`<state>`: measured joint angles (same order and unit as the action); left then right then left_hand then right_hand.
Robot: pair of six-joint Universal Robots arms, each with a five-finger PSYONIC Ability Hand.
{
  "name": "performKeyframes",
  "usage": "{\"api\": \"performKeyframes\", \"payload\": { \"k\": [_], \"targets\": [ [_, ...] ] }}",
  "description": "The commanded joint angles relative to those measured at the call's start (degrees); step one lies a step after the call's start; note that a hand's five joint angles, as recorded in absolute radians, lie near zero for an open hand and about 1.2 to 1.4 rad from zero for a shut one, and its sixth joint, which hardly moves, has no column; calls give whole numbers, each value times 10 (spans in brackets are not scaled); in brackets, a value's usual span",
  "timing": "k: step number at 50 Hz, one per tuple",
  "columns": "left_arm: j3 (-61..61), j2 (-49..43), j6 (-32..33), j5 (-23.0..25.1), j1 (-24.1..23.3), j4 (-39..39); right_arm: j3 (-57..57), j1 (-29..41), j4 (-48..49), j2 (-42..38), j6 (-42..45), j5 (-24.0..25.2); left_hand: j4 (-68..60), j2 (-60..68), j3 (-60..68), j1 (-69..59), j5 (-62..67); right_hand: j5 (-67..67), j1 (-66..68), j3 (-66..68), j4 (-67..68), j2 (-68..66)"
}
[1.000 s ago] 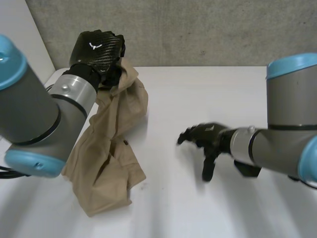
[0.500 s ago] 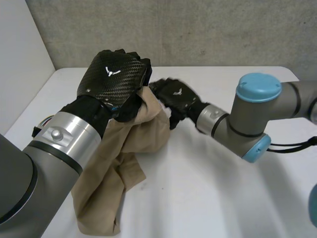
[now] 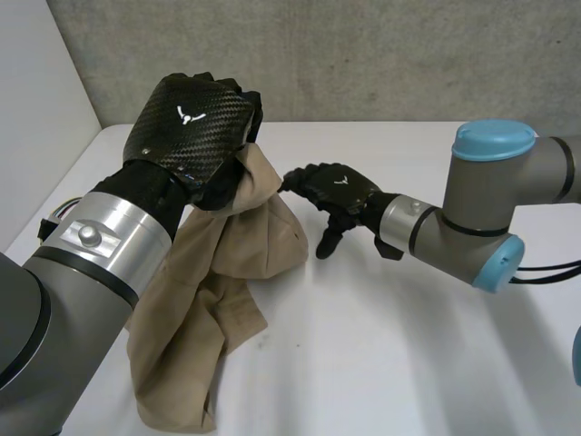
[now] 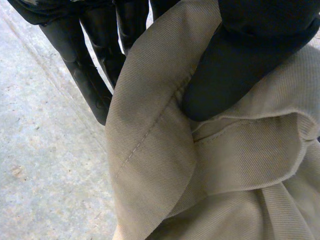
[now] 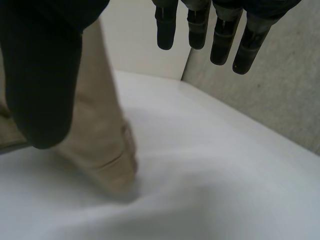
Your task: Fold the shorts.
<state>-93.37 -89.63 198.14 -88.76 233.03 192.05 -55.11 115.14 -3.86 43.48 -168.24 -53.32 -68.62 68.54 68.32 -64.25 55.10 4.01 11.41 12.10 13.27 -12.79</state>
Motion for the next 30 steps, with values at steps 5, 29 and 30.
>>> {"api": "performKeyframes", "payload": {
  "k": [5, 29, 30],
  "targets": [
    [0, 2, 11, 1, 0, -2, -14, -8, -77, -11, 76, 19, -114, 115, 117, -158, 149, -40, -14, -21, -33, 28],
    [-9, 17, 5, 0, 2, 3, 8, 52, 89, -60, -214, -90, -114, 115, 117, -158, 149, 660, 686, 679, 667, -672],
    [-9, 17, 5, 0, 4, 4, 5, 51, 88, -46, -210, -100, -114, 115, 117, -158, 149, 660, 686, 679, 667, -672]
  ]
}}
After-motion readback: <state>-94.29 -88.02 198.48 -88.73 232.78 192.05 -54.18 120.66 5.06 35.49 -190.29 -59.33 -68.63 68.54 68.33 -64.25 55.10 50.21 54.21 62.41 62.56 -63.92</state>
